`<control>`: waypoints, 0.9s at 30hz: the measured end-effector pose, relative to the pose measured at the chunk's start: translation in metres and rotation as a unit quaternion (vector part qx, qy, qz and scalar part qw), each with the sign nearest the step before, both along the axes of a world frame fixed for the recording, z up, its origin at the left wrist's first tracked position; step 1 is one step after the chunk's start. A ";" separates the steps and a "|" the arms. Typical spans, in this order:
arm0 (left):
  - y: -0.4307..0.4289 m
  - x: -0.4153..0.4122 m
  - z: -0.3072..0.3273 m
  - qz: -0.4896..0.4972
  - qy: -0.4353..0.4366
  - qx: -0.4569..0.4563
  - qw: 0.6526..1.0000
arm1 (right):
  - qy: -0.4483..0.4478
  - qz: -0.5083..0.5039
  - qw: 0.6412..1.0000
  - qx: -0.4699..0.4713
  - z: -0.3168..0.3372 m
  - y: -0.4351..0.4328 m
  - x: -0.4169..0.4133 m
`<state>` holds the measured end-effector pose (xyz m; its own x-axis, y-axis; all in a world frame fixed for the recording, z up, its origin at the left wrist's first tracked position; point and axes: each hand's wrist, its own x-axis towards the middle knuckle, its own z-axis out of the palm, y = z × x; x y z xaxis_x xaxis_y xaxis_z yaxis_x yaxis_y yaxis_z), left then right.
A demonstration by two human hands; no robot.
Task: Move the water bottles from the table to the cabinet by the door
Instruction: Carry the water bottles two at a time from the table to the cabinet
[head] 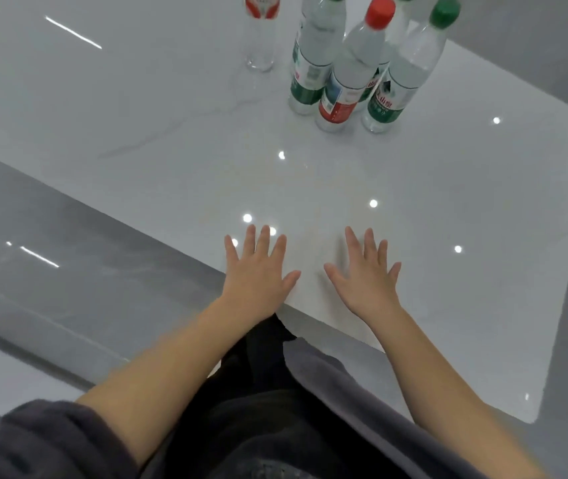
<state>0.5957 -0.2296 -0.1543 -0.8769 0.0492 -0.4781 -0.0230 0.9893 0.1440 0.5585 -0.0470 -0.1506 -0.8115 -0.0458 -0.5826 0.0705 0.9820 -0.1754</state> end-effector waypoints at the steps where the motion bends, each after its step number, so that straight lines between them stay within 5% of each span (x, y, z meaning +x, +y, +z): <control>1: -0.004 -0.010 -0.001 -0.004 0.001 -0.005 1.000 | 0.001 -0.007 1.000 -0.003 -0.001 -0.002 -0.008; 17: -0.098 -0.186 -0.009 0.033 0.027 0.035 0.998 | 0.051 -0.144 0.984 -0.088 0.004 -0.075 -0.160; 27: -0.159 -0.283 -0.042 -0.005 0.070 0.133 0.989 | 0.110 -0.344 0.919 -0.162 -0.011 -0.114 -0.195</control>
